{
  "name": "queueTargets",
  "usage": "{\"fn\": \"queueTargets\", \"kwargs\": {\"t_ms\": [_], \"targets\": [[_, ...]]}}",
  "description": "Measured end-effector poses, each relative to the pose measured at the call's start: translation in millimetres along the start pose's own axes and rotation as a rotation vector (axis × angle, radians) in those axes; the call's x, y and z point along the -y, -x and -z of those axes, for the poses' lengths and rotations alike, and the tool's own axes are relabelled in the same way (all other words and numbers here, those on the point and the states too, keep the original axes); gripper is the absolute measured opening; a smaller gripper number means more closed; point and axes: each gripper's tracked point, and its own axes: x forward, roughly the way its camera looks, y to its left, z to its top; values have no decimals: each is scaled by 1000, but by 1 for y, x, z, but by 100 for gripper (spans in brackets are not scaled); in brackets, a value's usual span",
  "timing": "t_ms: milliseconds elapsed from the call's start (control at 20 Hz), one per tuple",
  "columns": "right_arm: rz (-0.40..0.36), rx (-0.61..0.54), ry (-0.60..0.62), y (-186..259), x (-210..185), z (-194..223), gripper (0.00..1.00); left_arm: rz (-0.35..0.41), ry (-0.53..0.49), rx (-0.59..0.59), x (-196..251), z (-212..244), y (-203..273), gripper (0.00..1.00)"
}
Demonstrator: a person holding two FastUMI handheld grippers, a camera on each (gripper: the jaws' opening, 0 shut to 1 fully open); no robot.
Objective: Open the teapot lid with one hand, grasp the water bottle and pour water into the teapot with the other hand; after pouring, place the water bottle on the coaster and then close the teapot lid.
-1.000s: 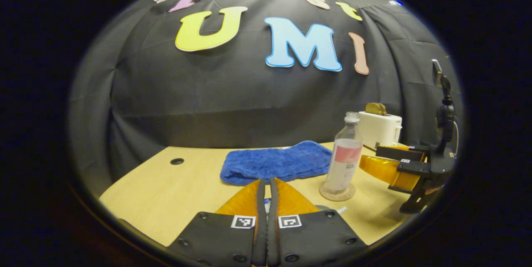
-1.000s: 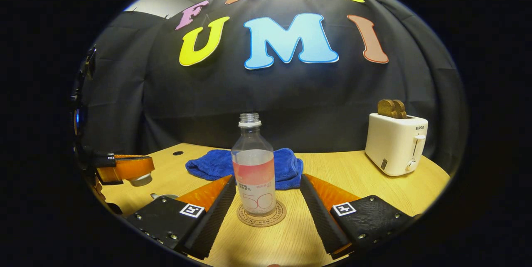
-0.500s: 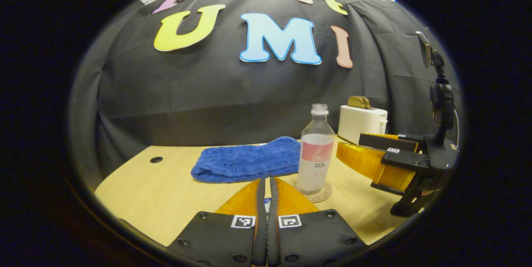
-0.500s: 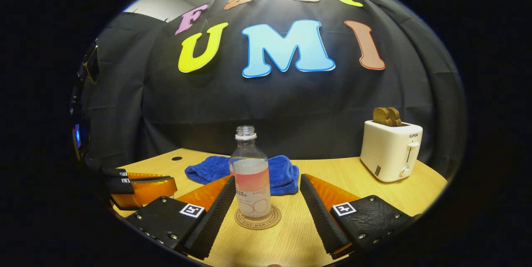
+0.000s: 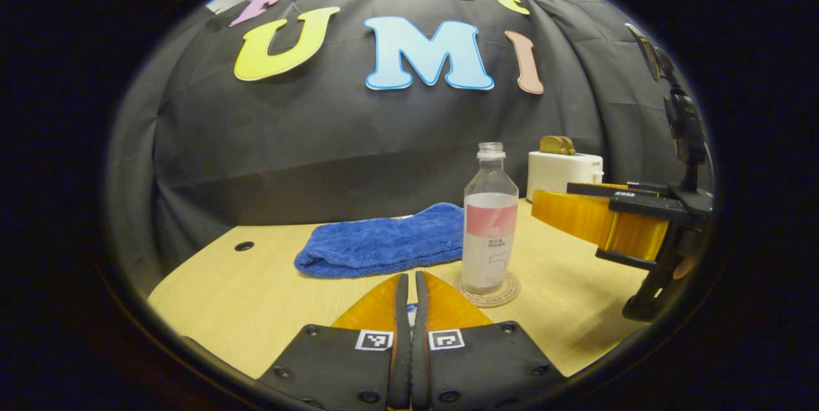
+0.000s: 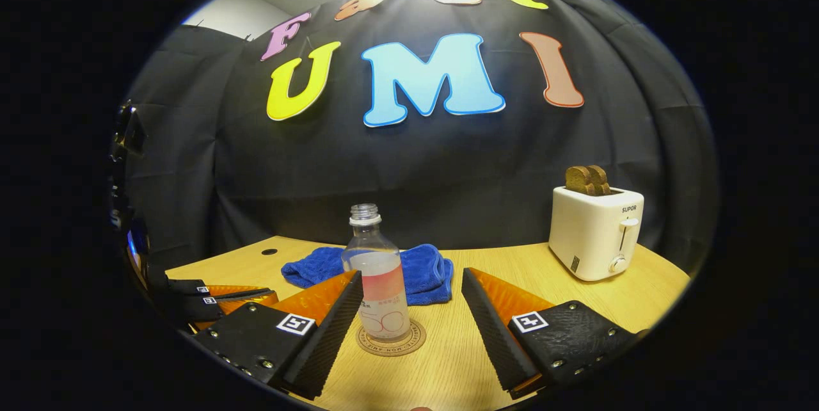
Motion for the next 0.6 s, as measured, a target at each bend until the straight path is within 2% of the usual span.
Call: {"fn": "queueTargets", "kwargs": {"t_ms": [300, 450, 600], "targets": [[-4, -7, 3, -1, 0, 2, 96, -7, 19, -17, -3, 12, -3, 7], [-7, -14, 0, -2, -1, 6, 96, -1, 41, -9, -4, 8, -2, 15], [-10, -18, 4, -3, -2, 7, 96, -11, 57, 17, -7, 1, 3, 19]]}}
